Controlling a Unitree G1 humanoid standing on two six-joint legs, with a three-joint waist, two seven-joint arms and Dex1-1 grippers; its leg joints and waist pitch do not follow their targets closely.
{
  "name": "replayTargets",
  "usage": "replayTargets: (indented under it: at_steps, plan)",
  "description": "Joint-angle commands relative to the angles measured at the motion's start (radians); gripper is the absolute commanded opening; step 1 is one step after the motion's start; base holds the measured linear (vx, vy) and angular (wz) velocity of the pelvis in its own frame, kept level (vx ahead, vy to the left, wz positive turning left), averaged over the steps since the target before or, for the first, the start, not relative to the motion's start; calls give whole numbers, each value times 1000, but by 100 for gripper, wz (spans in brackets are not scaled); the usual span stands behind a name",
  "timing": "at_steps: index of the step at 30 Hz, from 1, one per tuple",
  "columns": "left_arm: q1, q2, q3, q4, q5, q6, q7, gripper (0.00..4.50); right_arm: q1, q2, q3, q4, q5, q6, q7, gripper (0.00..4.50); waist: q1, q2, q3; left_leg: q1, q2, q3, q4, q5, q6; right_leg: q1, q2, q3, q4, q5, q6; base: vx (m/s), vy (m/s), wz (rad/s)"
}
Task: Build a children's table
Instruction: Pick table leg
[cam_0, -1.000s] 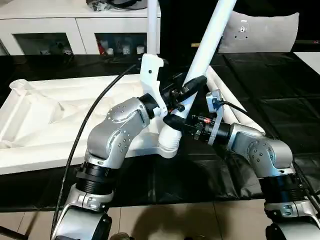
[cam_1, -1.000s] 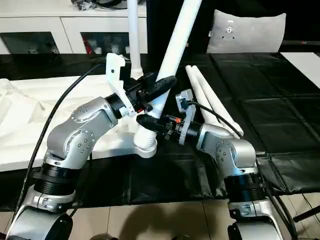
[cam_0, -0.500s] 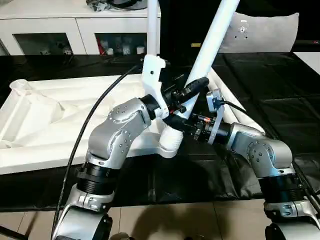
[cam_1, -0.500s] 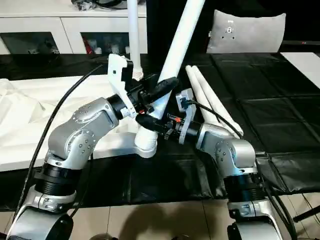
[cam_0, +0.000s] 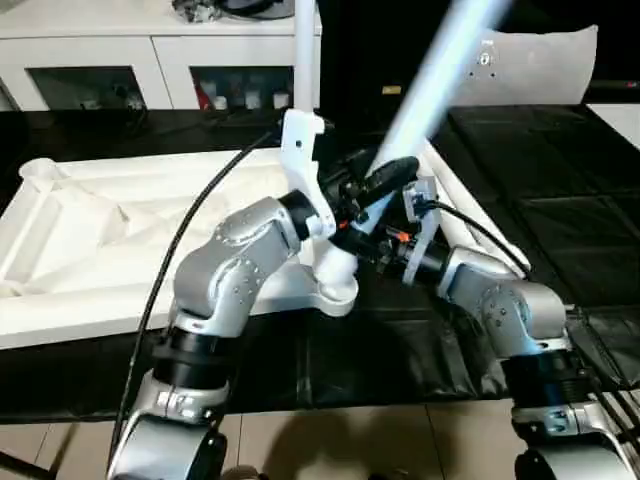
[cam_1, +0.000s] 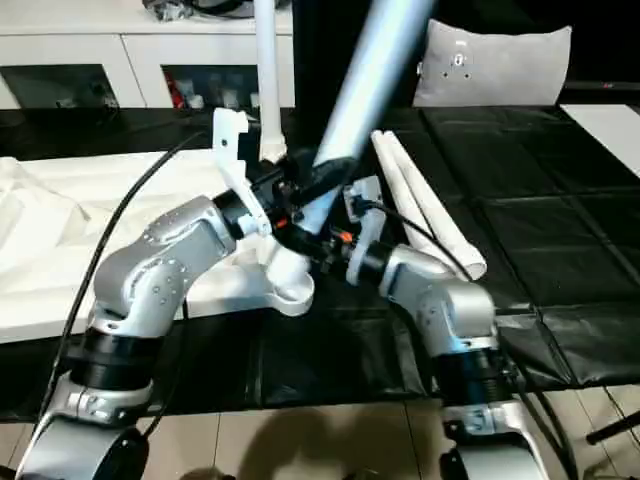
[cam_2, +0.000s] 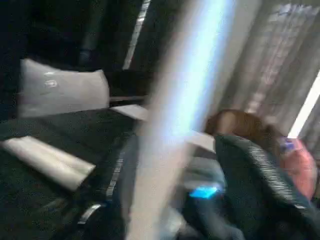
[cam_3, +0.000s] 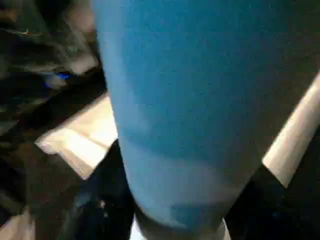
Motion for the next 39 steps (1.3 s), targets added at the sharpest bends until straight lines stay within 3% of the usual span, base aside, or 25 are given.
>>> replayTargets:
  at_steps: [1, 3, 5, 10, 11, 12, 13, 15, 16, 17, 20, 21, 22, 24, 25, 27, 28, 29, 31, 32, 34, 35, 36, 37, 39]
  plan:
    - [-2, -4, -51, -49, -33, 18, -50, 298, -11, 6, -5, 6, -11, -10, -16, 189, -3, -11, -81, -2, 8, 14, -56, -58, 33, 70, -40, 45, -69, -201, -165, 0, 0, 0]
    - [4, -6, -56, -65, -41, 23, -62, 337, -9, 13, -12, 9, -12, -12, -23, 189, -6, -13, -78, -6, 7, 15, -58, -74, 36, 73, -40, 45, -70, -215, -158, 0, 0, 0]
    - [2, -12, -46, -65, -51, 28, -62, 336, -13, 20, -18, 19, -18, -14, -37, 189, -8, -12, -77, -4, 7, 14, -58, -77, 37, 73, -39, 45, -73, -223, -149, 0, 0, 0]
    - [-5, -19, 11, -69, -84, 21, -48, 388, -14, 32, -35, 34, -42, -70, -83, 189, -16, -7, -77, -5, 4, 13, -58, -90, 22, 74, -38, 43, -78, -257, -124, 0, 0, 0]
    - [-5, -14, 38, -78, -107, 21, -50, 388, -14, 35, -44, 45, -62, -109, -116, 189, -21, -19, -77, -5, 4, 15, -59, -94, 21, 73, -37, 42, -80, -260, -125, 0, 0, 0]
    - [-3, -7, 55, -85, -123, 20, -56, 397, -13, 35, -52, 55, -77, -136, -140, 189, -20, -15, -76, -5, 4, 14, -59, -97, 18, 72, -38, 42, -77, -268, -127, 0, 0, 0]
    - [4, 20, 58, -91, -116, 16, -69, 410, -11, 34, -61, 65, -77, -128, -148, 189, -26, -33, -76, -6, 4, 17, -60, -102, 19, 72, -36, 42, -81, -285, -123, 0, 0, 0]
    - [23, 75, 55, -105, -90, 15, -91, 428, -1, 29, -65, 70, -79, -116, -153, 189, -29, -3, -75, 0, 5, 12, -62, -117, 19, 67, -35, 41, -82, -300, -111, 0, 0, 0]
    - [38, 118, 47, -110, -62, 19, -102, 430, 8, 21, -55, 65, -98, -137, -155, 189, -31, 3, -74, -2, 4, 12, -62, -122, 18, 68, -33, 40, -81, -293, -112, 0, 0, 0]
    - [60, 168, 33, -110, -27, 20, -119, 431, 20, 13, -54, 53, -116, -168, -161, 189, -35, -6, -74, -4, 4, 10, -63, -127, 16, 70, -32, 39, -81, -282, -104, 0, 0, 0]
    - [86, 229, 10, -98, 22, 10, -146, 431, 28, 13, -72, 45, -117, -184, -179, 188, -38, 2, -75, 1, 3, 11, -64, -128, 10, 68, -32, 41, -80, -296, -98, 0, 0, 0]
    - [95, 270, -11, -77, 67, -13, -162, 431, 27, 19, -89, 45, -108, -198, -188, 188, -39, -1, -75, 2, 4, 10, -67, -137, 12, 65, -31, 42, -79, -300, -98, 0, 0, 0]
    - [124, 368, -51, -19, 160, -75, -210, 431, 30, 28, -104, 47, -117, -244, -218, 188, -36, 0, -75, 3, 3, 9, -66, -138, 11, 65, -33, 40, -79, -302, -99, 0, 0, 0]
    - [136, 401, -64, 1, 189, -100, -227, 431, 31, 32, -104, 49, -128, -267, -229, 188, -39, -2, -73, 1, 2, 8, -69, -151, 10, 63, -33, 41, -81, -323, -87, 0, 0, 0]
    - [162, 459, -82, 26, 219, -131, -271, 431, 41, 31, -82, 44, -165, -322, -235, 188, -43, -2, -74, 4, 3, 9, -69, -149, 1, 64, -33, 43, -77, -307, -94, 0, 0, 0]
    - [187, 525, -111, 44, 249, -160, -323, 413, 51, 28, -56, 25, -183, -341, -219, 188, -45, 5, -74, 5, 5, 7, -71, -149, -3, 61, -34, 45, -72, -281, -107, 0, 0, 0]
    - [194, 560, -134, 64, 275, -192, -352, 403, 53, 27, -53, 22, -175, -340, -199, 188, -46, 19, -74, 6, 4, 7, -70, -150, -6, 61, -34, 45, -68, -265, -117, 0, 0, 0]
    - [197, 580, -153, 90, 296, -220, -374, 403, 55, 28, -56, 25, -159, -331, -177, 188, -48, 14, -74, 7, 4, 7, -71, -157, -2, 61, -32, 45, -73, -259, -122, 0, 0, 0]
    - [193, 605, -189, 155, 349, -268, -392, 393, 71, 25, -59, 20, -130, -304, -138, 188, -51, 19, -74, 8, 4, 7, -72, -187, 4, 64, -32, 46, -69, -223, -150, 0, 0, 0]
    - [179, 616, -211, 201, 385, -306, -403, 383, 83, 19, -52, -2, -125, -288, -123, 188, -46, 14, -72, 11, 4, 7, -73, -197, 9, 64, -34, 45, -75, -245, -149, 0, 0, 0]
    - [149, 618, -221, 295, 413, -367, -444, 361, 106, 17, -44, -43, -97, -273, -100, 188, -43, 16, -73, 8, 6, 5, -75, -201, 3, 66, -38, 47, -72, -264, -140, 0, 0, 0]
    - [135, 616, -221, 331, 416, -384, -459, 361, 113, 12, -35, -51, -99, -279, -90, 188, -41, 43, -73, 11, 3, 2, -75, -208, -2, 65, -38, 45, -75, -272, -140, 0, 0, 0]
    - [128, 615, -219, 350, 415, -392, -467, 349, 117, 10, -30, -53, -103, -289, -84, 188, -44, 25, -72, 10, 3, 3, -76, -236, -12, 68, -37, 46, -77, -277, -142, 0, 0, 0]
    - [114, 612, -221, 390, 416, -410, -485, 349, 122, 5, -27, -56, -106, -291, -77, 188, -42, 32, -70, 13, 3, 4, -76, -243, -15, 65, -39, 45, -81, -286, -147, 0, 0, 0]
    - [104, 611, -224, 422, 417, -428, -501, 319, 126, 3, -26, -57, -108, -291, -71, 188, -42, 31, -69, 12, 2, 3, -76, -255, -15, 66, -40, 45, -81, -311, -153, 0, 0, 0]
